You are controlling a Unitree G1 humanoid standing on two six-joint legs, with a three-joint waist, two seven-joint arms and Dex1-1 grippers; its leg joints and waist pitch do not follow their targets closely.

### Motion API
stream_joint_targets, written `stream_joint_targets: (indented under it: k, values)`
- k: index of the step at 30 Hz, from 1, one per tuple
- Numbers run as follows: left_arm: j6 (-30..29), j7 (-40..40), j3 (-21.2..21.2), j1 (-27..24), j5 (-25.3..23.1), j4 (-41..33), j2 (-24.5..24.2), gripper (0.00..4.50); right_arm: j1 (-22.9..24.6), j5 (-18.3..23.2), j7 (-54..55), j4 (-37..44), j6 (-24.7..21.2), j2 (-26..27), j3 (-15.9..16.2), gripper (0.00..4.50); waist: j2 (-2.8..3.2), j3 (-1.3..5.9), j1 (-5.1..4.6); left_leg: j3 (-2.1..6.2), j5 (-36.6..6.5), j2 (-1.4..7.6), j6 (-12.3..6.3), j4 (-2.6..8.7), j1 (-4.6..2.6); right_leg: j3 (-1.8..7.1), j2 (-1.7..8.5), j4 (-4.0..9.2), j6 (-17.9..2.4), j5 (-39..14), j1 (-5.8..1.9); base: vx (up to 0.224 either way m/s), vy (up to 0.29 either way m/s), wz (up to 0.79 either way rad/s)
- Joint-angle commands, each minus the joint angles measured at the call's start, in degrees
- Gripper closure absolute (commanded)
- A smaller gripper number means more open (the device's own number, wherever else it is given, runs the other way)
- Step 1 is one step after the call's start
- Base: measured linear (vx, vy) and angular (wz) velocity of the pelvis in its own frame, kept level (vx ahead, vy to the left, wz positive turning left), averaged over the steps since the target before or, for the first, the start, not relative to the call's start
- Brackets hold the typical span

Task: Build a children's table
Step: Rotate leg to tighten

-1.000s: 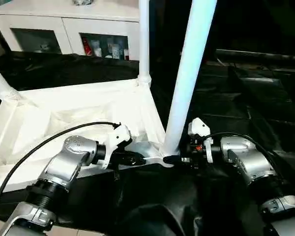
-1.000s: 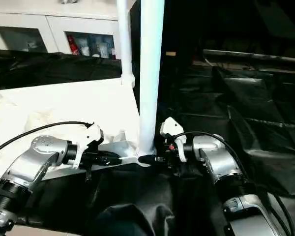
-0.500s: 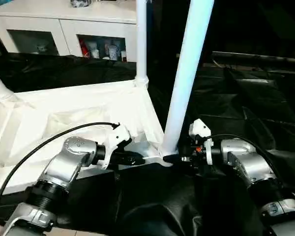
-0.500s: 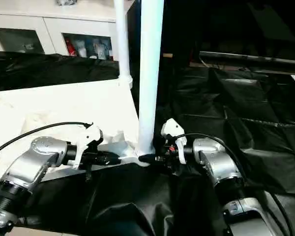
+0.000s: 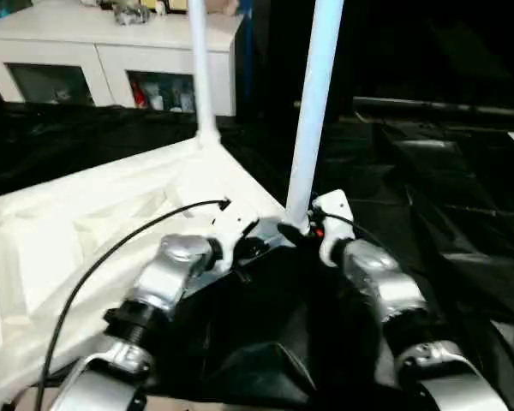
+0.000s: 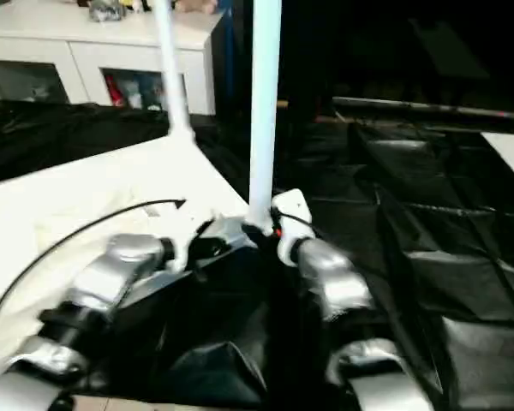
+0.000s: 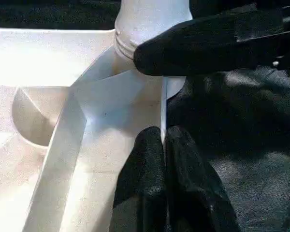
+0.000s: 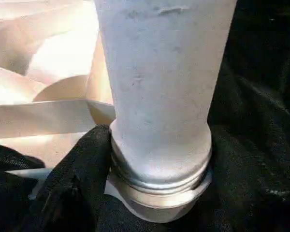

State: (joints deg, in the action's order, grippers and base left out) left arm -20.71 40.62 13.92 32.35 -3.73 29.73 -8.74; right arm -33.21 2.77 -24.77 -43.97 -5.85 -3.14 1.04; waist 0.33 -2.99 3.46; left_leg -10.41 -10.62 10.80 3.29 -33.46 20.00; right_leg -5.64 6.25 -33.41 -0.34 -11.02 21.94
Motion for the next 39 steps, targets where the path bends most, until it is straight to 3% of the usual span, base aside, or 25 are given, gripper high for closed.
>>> stream_joint_targets:
  k: [1,3,5,7,9,11,13,17,20,23,25,29,31,39]
  values:
    - [0.39,1.76,5.48,-0.66,0.37,1.89,3.52,4.50,-0.98,2.00,-4.12,0.65,0.83,4.31,2.59,1.74,0.18,2.59,-0.12,2.02,-28.72,2.20,1.98,5.35,-1.01,2.02,3.14,6.12,-4.69,-31.70,-0.90,0.000,0.000,0.00]
    - [0.65,3.03,5.60,-1.08,0.62,1.36,2.94,4.50,-0.57,2.98,-6.82,1.74,1.26,3.94,2.41,1.74,0.18,2.79,-0.09,2.01,-27.54,2.33,1.78,5.54,-0.77,2.19,3.17,5.90,-5.36,-29.07,-1.16,0.000,0.000,0.00]
    - [0.78,4.55,5.28,-1.54,1.04,0.88,1.56,4.50,-0.18,3.98,-10.10,2.90,2.47,2.48,2.11,1.74,-0.05,2.80,0.15,1.68,-25.61,2.34,1.14,5.58,-0.64,2.70,3.18,5.45,-7.32,-25.04,-1.07,0.000,0.000,0.00]
    - [0.93,5.33,5.03,-1.75,1.22,0.65,0.79,4.50,-0.11,5.29,-12.39,3.46,1.80,1.68,1.45,1.19,-0.09,2.87,0.26,1.55,-24.96,2.37,0.72,5.51,-0.65,2.87,3.24,5.29,-8.10,-23.74,-1.13,0.000,0.000,0.00]
    - [1.22,7.81,4.11,-2.32,1.92,-0.02,-0.89,4.50,-0.25,6.53,-16.10,3.82,1.42,-0.99,0.62,1.05,-0.23,3.08,0.55,1.23,-22.11,2.34,-0.42,5.31,-0.36,3.04,3.27,4.84,-9.52,-20.76,-1.49,0.000,0.000,0.00]
    - [2.07,14.46,3.41,-3.89,3.68,-2.46,-4.55,4.50,0.46,7.23,-26.06,5.37,-0.34,-6.24,1.60,0.83,-0.24,3.22,0.83,1.09,-19.89,2.42,-1.48,5.18,-0.22,3.07,3.24,4.65,-10.55,-18.93,-1.76,0.000,0.000,0.00]
    - [2.52,16.81,3.50,-4.50,4.29,-3.46,-5.79,4.50,0.92,7.23,-29.36,6.23,-1.09,-7.82,2.36,0.63,-0.25,3.24,1.28,0.82,-17.34,2.51,-2.66,5.02,-0.08,3.19,3.19,4.33,-11.35,-17.07,-1.79,0.000,0.000,0.00]
    - [2.32,22.94,2.67,-6.42,6.53,-6.62,-10.53,4.50,2.82,5.99,-39.57,9.34,-0.75,-14.42,6.23,0.51,-0.11,3.69,2.47,0.32,-11.26,2.83,-3.03,4.49,-0.19,3.18,2.89,3.23,-13.36,-11.26,-1.88,0.027,-0.019,0.03]
    - [1.54,25.68,2.50,-7.44,7.91,-8.54,-12.93,4.50,2.96,6.51,-43.43,9.72,-0.74,-16.16,6.67,0.51,-0.26,3.80,3.00,0.25,-7.71,2.57,-4.09,4.09,0.54,3.14,2.72,2.15,-15.02,-4.99,-2.24,0.054,-0.010,0.00]
    - [0.68,28.12,2.41,-8.43,8.75,-10.14,-14.63,4.50,3.22,6.33,-46.63,10.37,-1.08,-17.38,7.78,0.51,-0.28,4.21,3.17,0.14,-5.39,2.45,-5.14,3.61,0.58,3.05,2.52,1.49,-16.22,-1.04,-2.29,0.000,0.000,0.00]
    - [0.95,28.06,2.06,-8.75,8.65,-10.21,-14.82,4.50,3.19,5.65,-46.64,10.11,-0.70,-17.71,8.52,0.51,-0.35,4.00,3.09,0.07,-6.14,2.45,-5.56,3.68,0.58,3.01,2.51,1.70,-16.14,-2.21,-2.15,0.000,0.000,0.00]
    - [0.70,27.86,2.15,-8.98,9.13,-10.75,-15.11,4.50,2.65,5.22,-45.33,8.66,0.08,-17.40,8.78,0.77,-0.45,3.70,3.04,0.14,-9.95,2.64,-3.43,4.05,0.37,3.21,2.77,2.42,-14.28,-9.85,-2.01,0.000,0.000,0.00]
    - [0.57,27.71,2.19,-8.97,9.34,-10.89,-15.10,4.50,2.52,5.09,-45.16,8.31,0.21,-17.15,8.65,0.89,-0.43,3.68,3.03,0.16,-10.35,2.65,-2.89,4.12,0.26,3.25,2.76,2.52,-13.79,-11.00,-1.93,0.000,0.000,0.00]
    - [0.06,27.51,2.31,-9.41,9.80,-11.68,-14.70,4.50,2.99,6.14,-45.76,8.86,0.24,-16.38,8.74,1.61,-0.50,3.76,3.00,0.06,-9.07,2.55,-3.39,3.91,0.39,3.29,2.63,2.25,-14.12,-8.90,-1.99,0.000,0.000,0.00]
